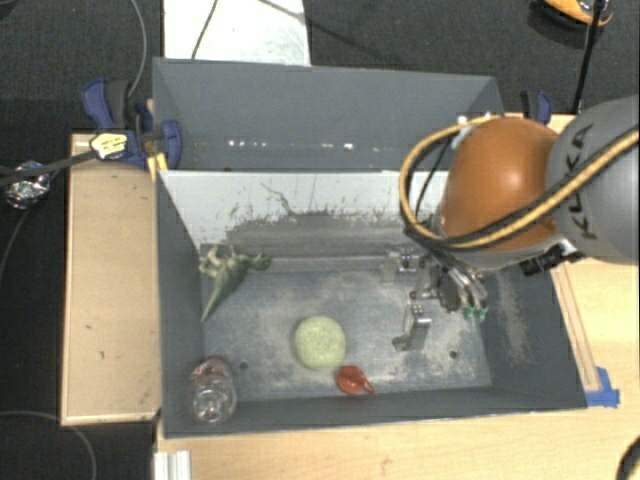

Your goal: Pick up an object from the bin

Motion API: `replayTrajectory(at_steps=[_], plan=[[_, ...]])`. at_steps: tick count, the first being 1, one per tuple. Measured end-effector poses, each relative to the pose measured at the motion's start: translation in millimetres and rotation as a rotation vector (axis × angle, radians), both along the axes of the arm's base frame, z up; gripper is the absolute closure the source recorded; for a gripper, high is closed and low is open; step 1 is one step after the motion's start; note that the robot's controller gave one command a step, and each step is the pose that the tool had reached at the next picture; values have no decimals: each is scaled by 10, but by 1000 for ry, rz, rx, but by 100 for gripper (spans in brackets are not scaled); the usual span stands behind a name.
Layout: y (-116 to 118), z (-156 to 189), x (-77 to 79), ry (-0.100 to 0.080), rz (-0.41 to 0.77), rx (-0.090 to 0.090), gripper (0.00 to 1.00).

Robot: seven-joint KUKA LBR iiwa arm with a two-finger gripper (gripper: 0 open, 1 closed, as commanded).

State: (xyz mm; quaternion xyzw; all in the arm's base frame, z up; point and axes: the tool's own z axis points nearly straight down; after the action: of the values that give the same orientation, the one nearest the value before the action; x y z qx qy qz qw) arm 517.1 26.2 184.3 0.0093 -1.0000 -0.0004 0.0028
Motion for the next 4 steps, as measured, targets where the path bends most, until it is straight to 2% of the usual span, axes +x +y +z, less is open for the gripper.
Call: replayTrajectory(at_steps=[1,2,3,4], plan=[[-1,40,17,-8,-1,0,0],[217,-268,197,-12,53,-1,0],[569,-886,96,-13,110,2,0],[666,-1213,-3,-6,34,3,0]])
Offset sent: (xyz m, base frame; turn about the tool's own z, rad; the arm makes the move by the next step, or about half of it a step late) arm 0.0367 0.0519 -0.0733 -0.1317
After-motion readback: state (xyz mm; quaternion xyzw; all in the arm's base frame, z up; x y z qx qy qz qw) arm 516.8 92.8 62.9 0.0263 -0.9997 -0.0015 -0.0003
